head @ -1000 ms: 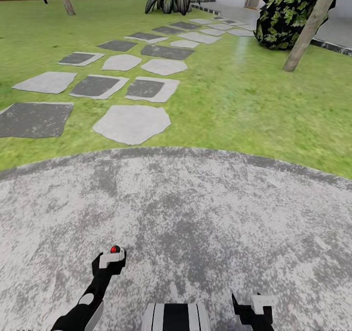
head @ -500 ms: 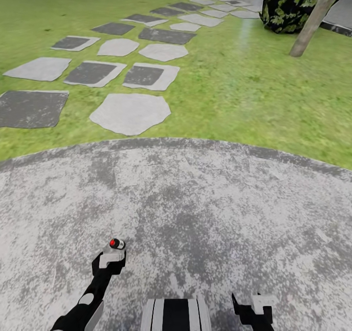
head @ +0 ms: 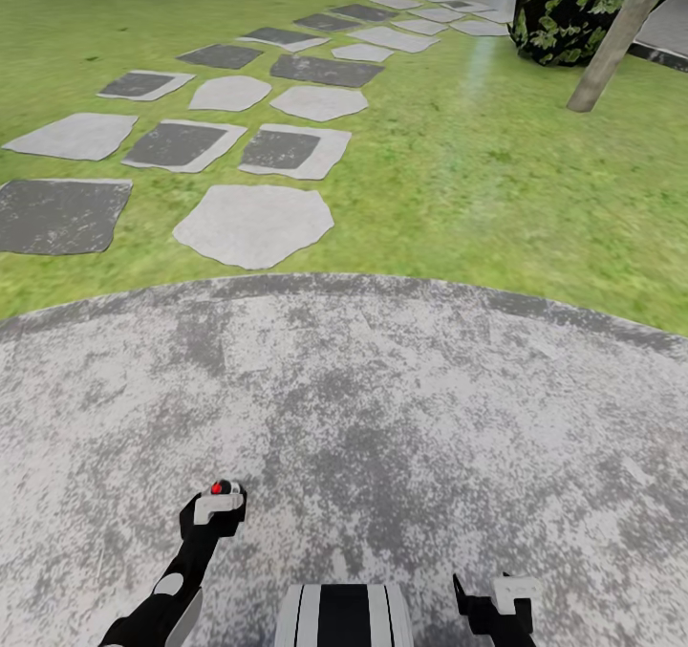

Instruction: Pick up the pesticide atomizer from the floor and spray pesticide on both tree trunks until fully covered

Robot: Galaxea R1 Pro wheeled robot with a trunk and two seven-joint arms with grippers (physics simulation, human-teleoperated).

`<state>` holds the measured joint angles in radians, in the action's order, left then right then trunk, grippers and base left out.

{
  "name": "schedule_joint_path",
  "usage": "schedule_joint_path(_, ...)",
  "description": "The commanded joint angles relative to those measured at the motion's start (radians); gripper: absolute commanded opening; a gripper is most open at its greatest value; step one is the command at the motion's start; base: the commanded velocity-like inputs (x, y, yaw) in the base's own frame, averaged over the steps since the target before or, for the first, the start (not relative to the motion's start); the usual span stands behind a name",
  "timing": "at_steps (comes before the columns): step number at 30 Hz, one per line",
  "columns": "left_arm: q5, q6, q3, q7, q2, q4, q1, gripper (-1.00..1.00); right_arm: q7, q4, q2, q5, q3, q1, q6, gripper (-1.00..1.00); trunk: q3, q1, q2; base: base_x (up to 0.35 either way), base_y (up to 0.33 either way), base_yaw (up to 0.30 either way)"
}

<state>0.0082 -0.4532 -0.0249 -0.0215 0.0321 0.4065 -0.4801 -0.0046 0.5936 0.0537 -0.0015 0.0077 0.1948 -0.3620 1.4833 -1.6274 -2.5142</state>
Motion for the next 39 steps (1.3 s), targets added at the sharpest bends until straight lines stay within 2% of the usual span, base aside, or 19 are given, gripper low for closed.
schedule_joint_path(1, 0.000, 0.000, 0.000, 0.000, 0.000, 0.000, 0.000, 1.00, 0.000, 0.000, 0.000, 0.000, 0.000, 0.000, 0.000, 1.00, 0.000, 0.000, 0.000, 0.040, 0.000, 0.000)
schedule_joint_path(39, 0.001, -0.004, 0.000, 0.000, 0.000, 0.000, 0.000, 1.00, 0.000, 0.000, 0.000, 0.000, -0.001, 0.000, 0.000, 1.00, 0.000, 0.000, 0.000, 0.023, 0.000, 0.016)
